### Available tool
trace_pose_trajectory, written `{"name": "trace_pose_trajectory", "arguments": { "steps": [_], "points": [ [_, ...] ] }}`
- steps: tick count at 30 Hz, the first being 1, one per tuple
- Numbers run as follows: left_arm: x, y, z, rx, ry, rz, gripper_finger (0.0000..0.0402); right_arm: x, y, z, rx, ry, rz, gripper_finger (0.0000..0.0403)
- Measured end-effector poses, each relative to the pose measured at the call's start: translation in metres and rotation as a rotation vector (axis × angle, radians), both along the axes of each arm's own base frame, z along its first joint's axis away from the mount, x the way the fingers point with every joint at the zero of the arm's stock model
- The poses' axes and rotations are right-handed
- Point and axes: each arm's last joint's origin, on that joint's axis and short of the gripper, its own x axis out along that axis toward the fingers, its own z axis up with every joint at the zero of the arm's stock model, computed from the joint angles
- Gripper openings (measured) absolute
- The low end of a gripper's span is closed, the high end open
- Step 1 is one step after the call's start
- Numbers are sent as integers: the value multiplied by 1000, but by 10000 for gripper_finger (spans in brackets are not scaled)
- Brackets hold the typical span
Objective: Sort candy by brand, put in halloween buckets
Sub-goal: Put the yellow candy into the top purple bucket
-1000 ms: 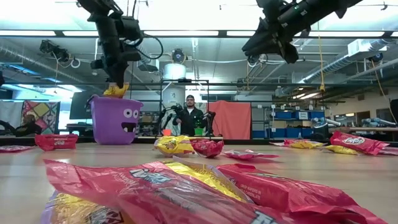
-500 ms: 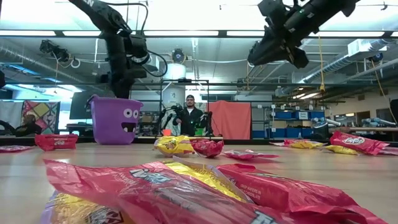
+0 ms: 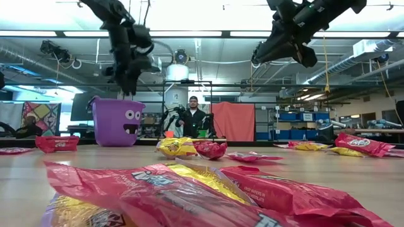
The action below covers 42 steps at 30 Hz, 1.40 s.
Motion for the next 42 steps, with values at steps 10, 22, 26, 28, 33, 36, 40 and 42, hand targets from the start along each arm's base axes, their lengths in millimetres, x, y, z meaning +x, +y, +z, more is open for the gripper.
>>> {"name": "trace_pose_trajectory", "arguments": {
  "steps": [10,22,26,28,33,36,40,42],
  "points": [
    [63,-37,28,115,-160,-278,152,-11,-1,10,-5,-41,-1,80],
    [142,-34,-66,-40,-60,-432,152,-29,-7,15,35,-23,37,80],
    [151,-30,-100,-109,14,-434,152,-35,-6,14,57,9,48,80],
    [157,-29,-110,-92,28,-454,152,-38,-6,13,62,34,47,80],
    [168,-27,-123,-37,26,-457,152,-41,-8,10,83,64,50,80],
    [169,-26,-130,-59,23,-404,152,-41,-13,11,114,53,67,80],
    [170,-24,-133,-61,27,-374,152,-43,-18,11,136,45,68,80],
    [171,-23,-139,-62,35,-371,152,-43,-21,11,147,35,71,80]
  ]
}}
